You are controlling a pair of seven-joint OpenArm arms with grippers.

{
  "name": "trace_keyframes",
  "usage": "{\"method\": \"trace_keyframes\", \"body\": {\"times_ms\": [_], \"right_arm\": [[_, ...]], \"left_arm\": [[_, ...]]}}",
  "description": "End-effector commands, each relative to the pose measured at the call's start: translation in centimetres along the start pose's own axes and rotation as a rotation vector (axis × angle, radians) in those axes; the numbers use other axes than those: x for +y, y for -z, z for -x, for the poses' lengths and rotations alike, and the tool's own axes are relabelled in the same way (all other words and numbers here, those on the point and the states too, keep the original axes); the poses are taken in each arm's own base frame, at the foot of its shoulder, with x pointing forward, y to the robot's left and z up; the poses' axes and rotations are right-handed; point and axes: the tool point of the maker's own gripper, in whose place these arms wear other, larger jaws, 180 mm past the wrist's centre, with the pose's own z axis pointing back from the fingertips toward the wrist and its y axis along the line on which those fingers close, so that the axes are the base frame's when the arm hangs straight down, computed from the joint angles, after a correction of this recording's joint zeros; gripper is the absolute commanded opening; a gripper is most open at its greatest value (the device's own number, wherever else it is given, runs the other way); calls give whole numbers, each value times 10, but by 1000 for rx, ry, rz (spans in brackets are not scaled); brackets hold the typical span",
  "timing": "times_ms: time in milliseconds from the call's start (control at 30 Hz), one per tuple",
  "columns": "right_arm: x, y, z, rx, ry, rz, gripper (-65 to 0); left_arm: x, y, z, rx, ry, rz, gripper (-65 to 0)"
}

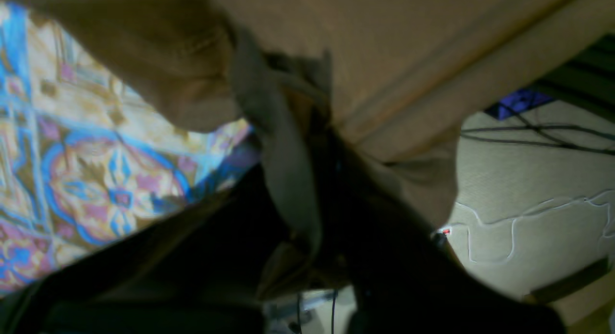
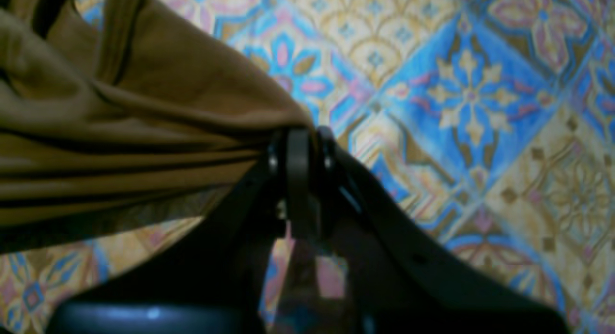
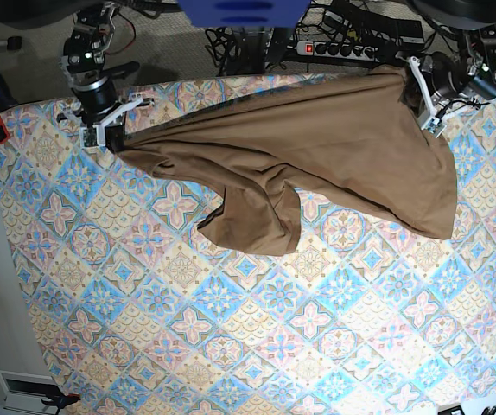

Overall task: Layout the t-shirt on the table in an organized manner, then fold the t-shirt properly
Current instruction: 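Lift the shirt with both grippers and swing it over the table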

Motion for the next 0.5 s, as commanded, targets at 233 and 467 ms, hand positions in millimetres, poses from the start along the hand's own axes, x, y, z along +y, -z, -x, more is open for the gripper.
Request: {"method": "trace_keyframes", "body": {"times_ms": [233,467], "right_arm": [[-10,-1,-3,19,-7,32,-650],[-26,31,-58,-4,-37,63,-650]], "left_arm": [[25,-14,-83,-139,67,-84,-650],[40,-71,-225,-523,95,-154,-650]]}}
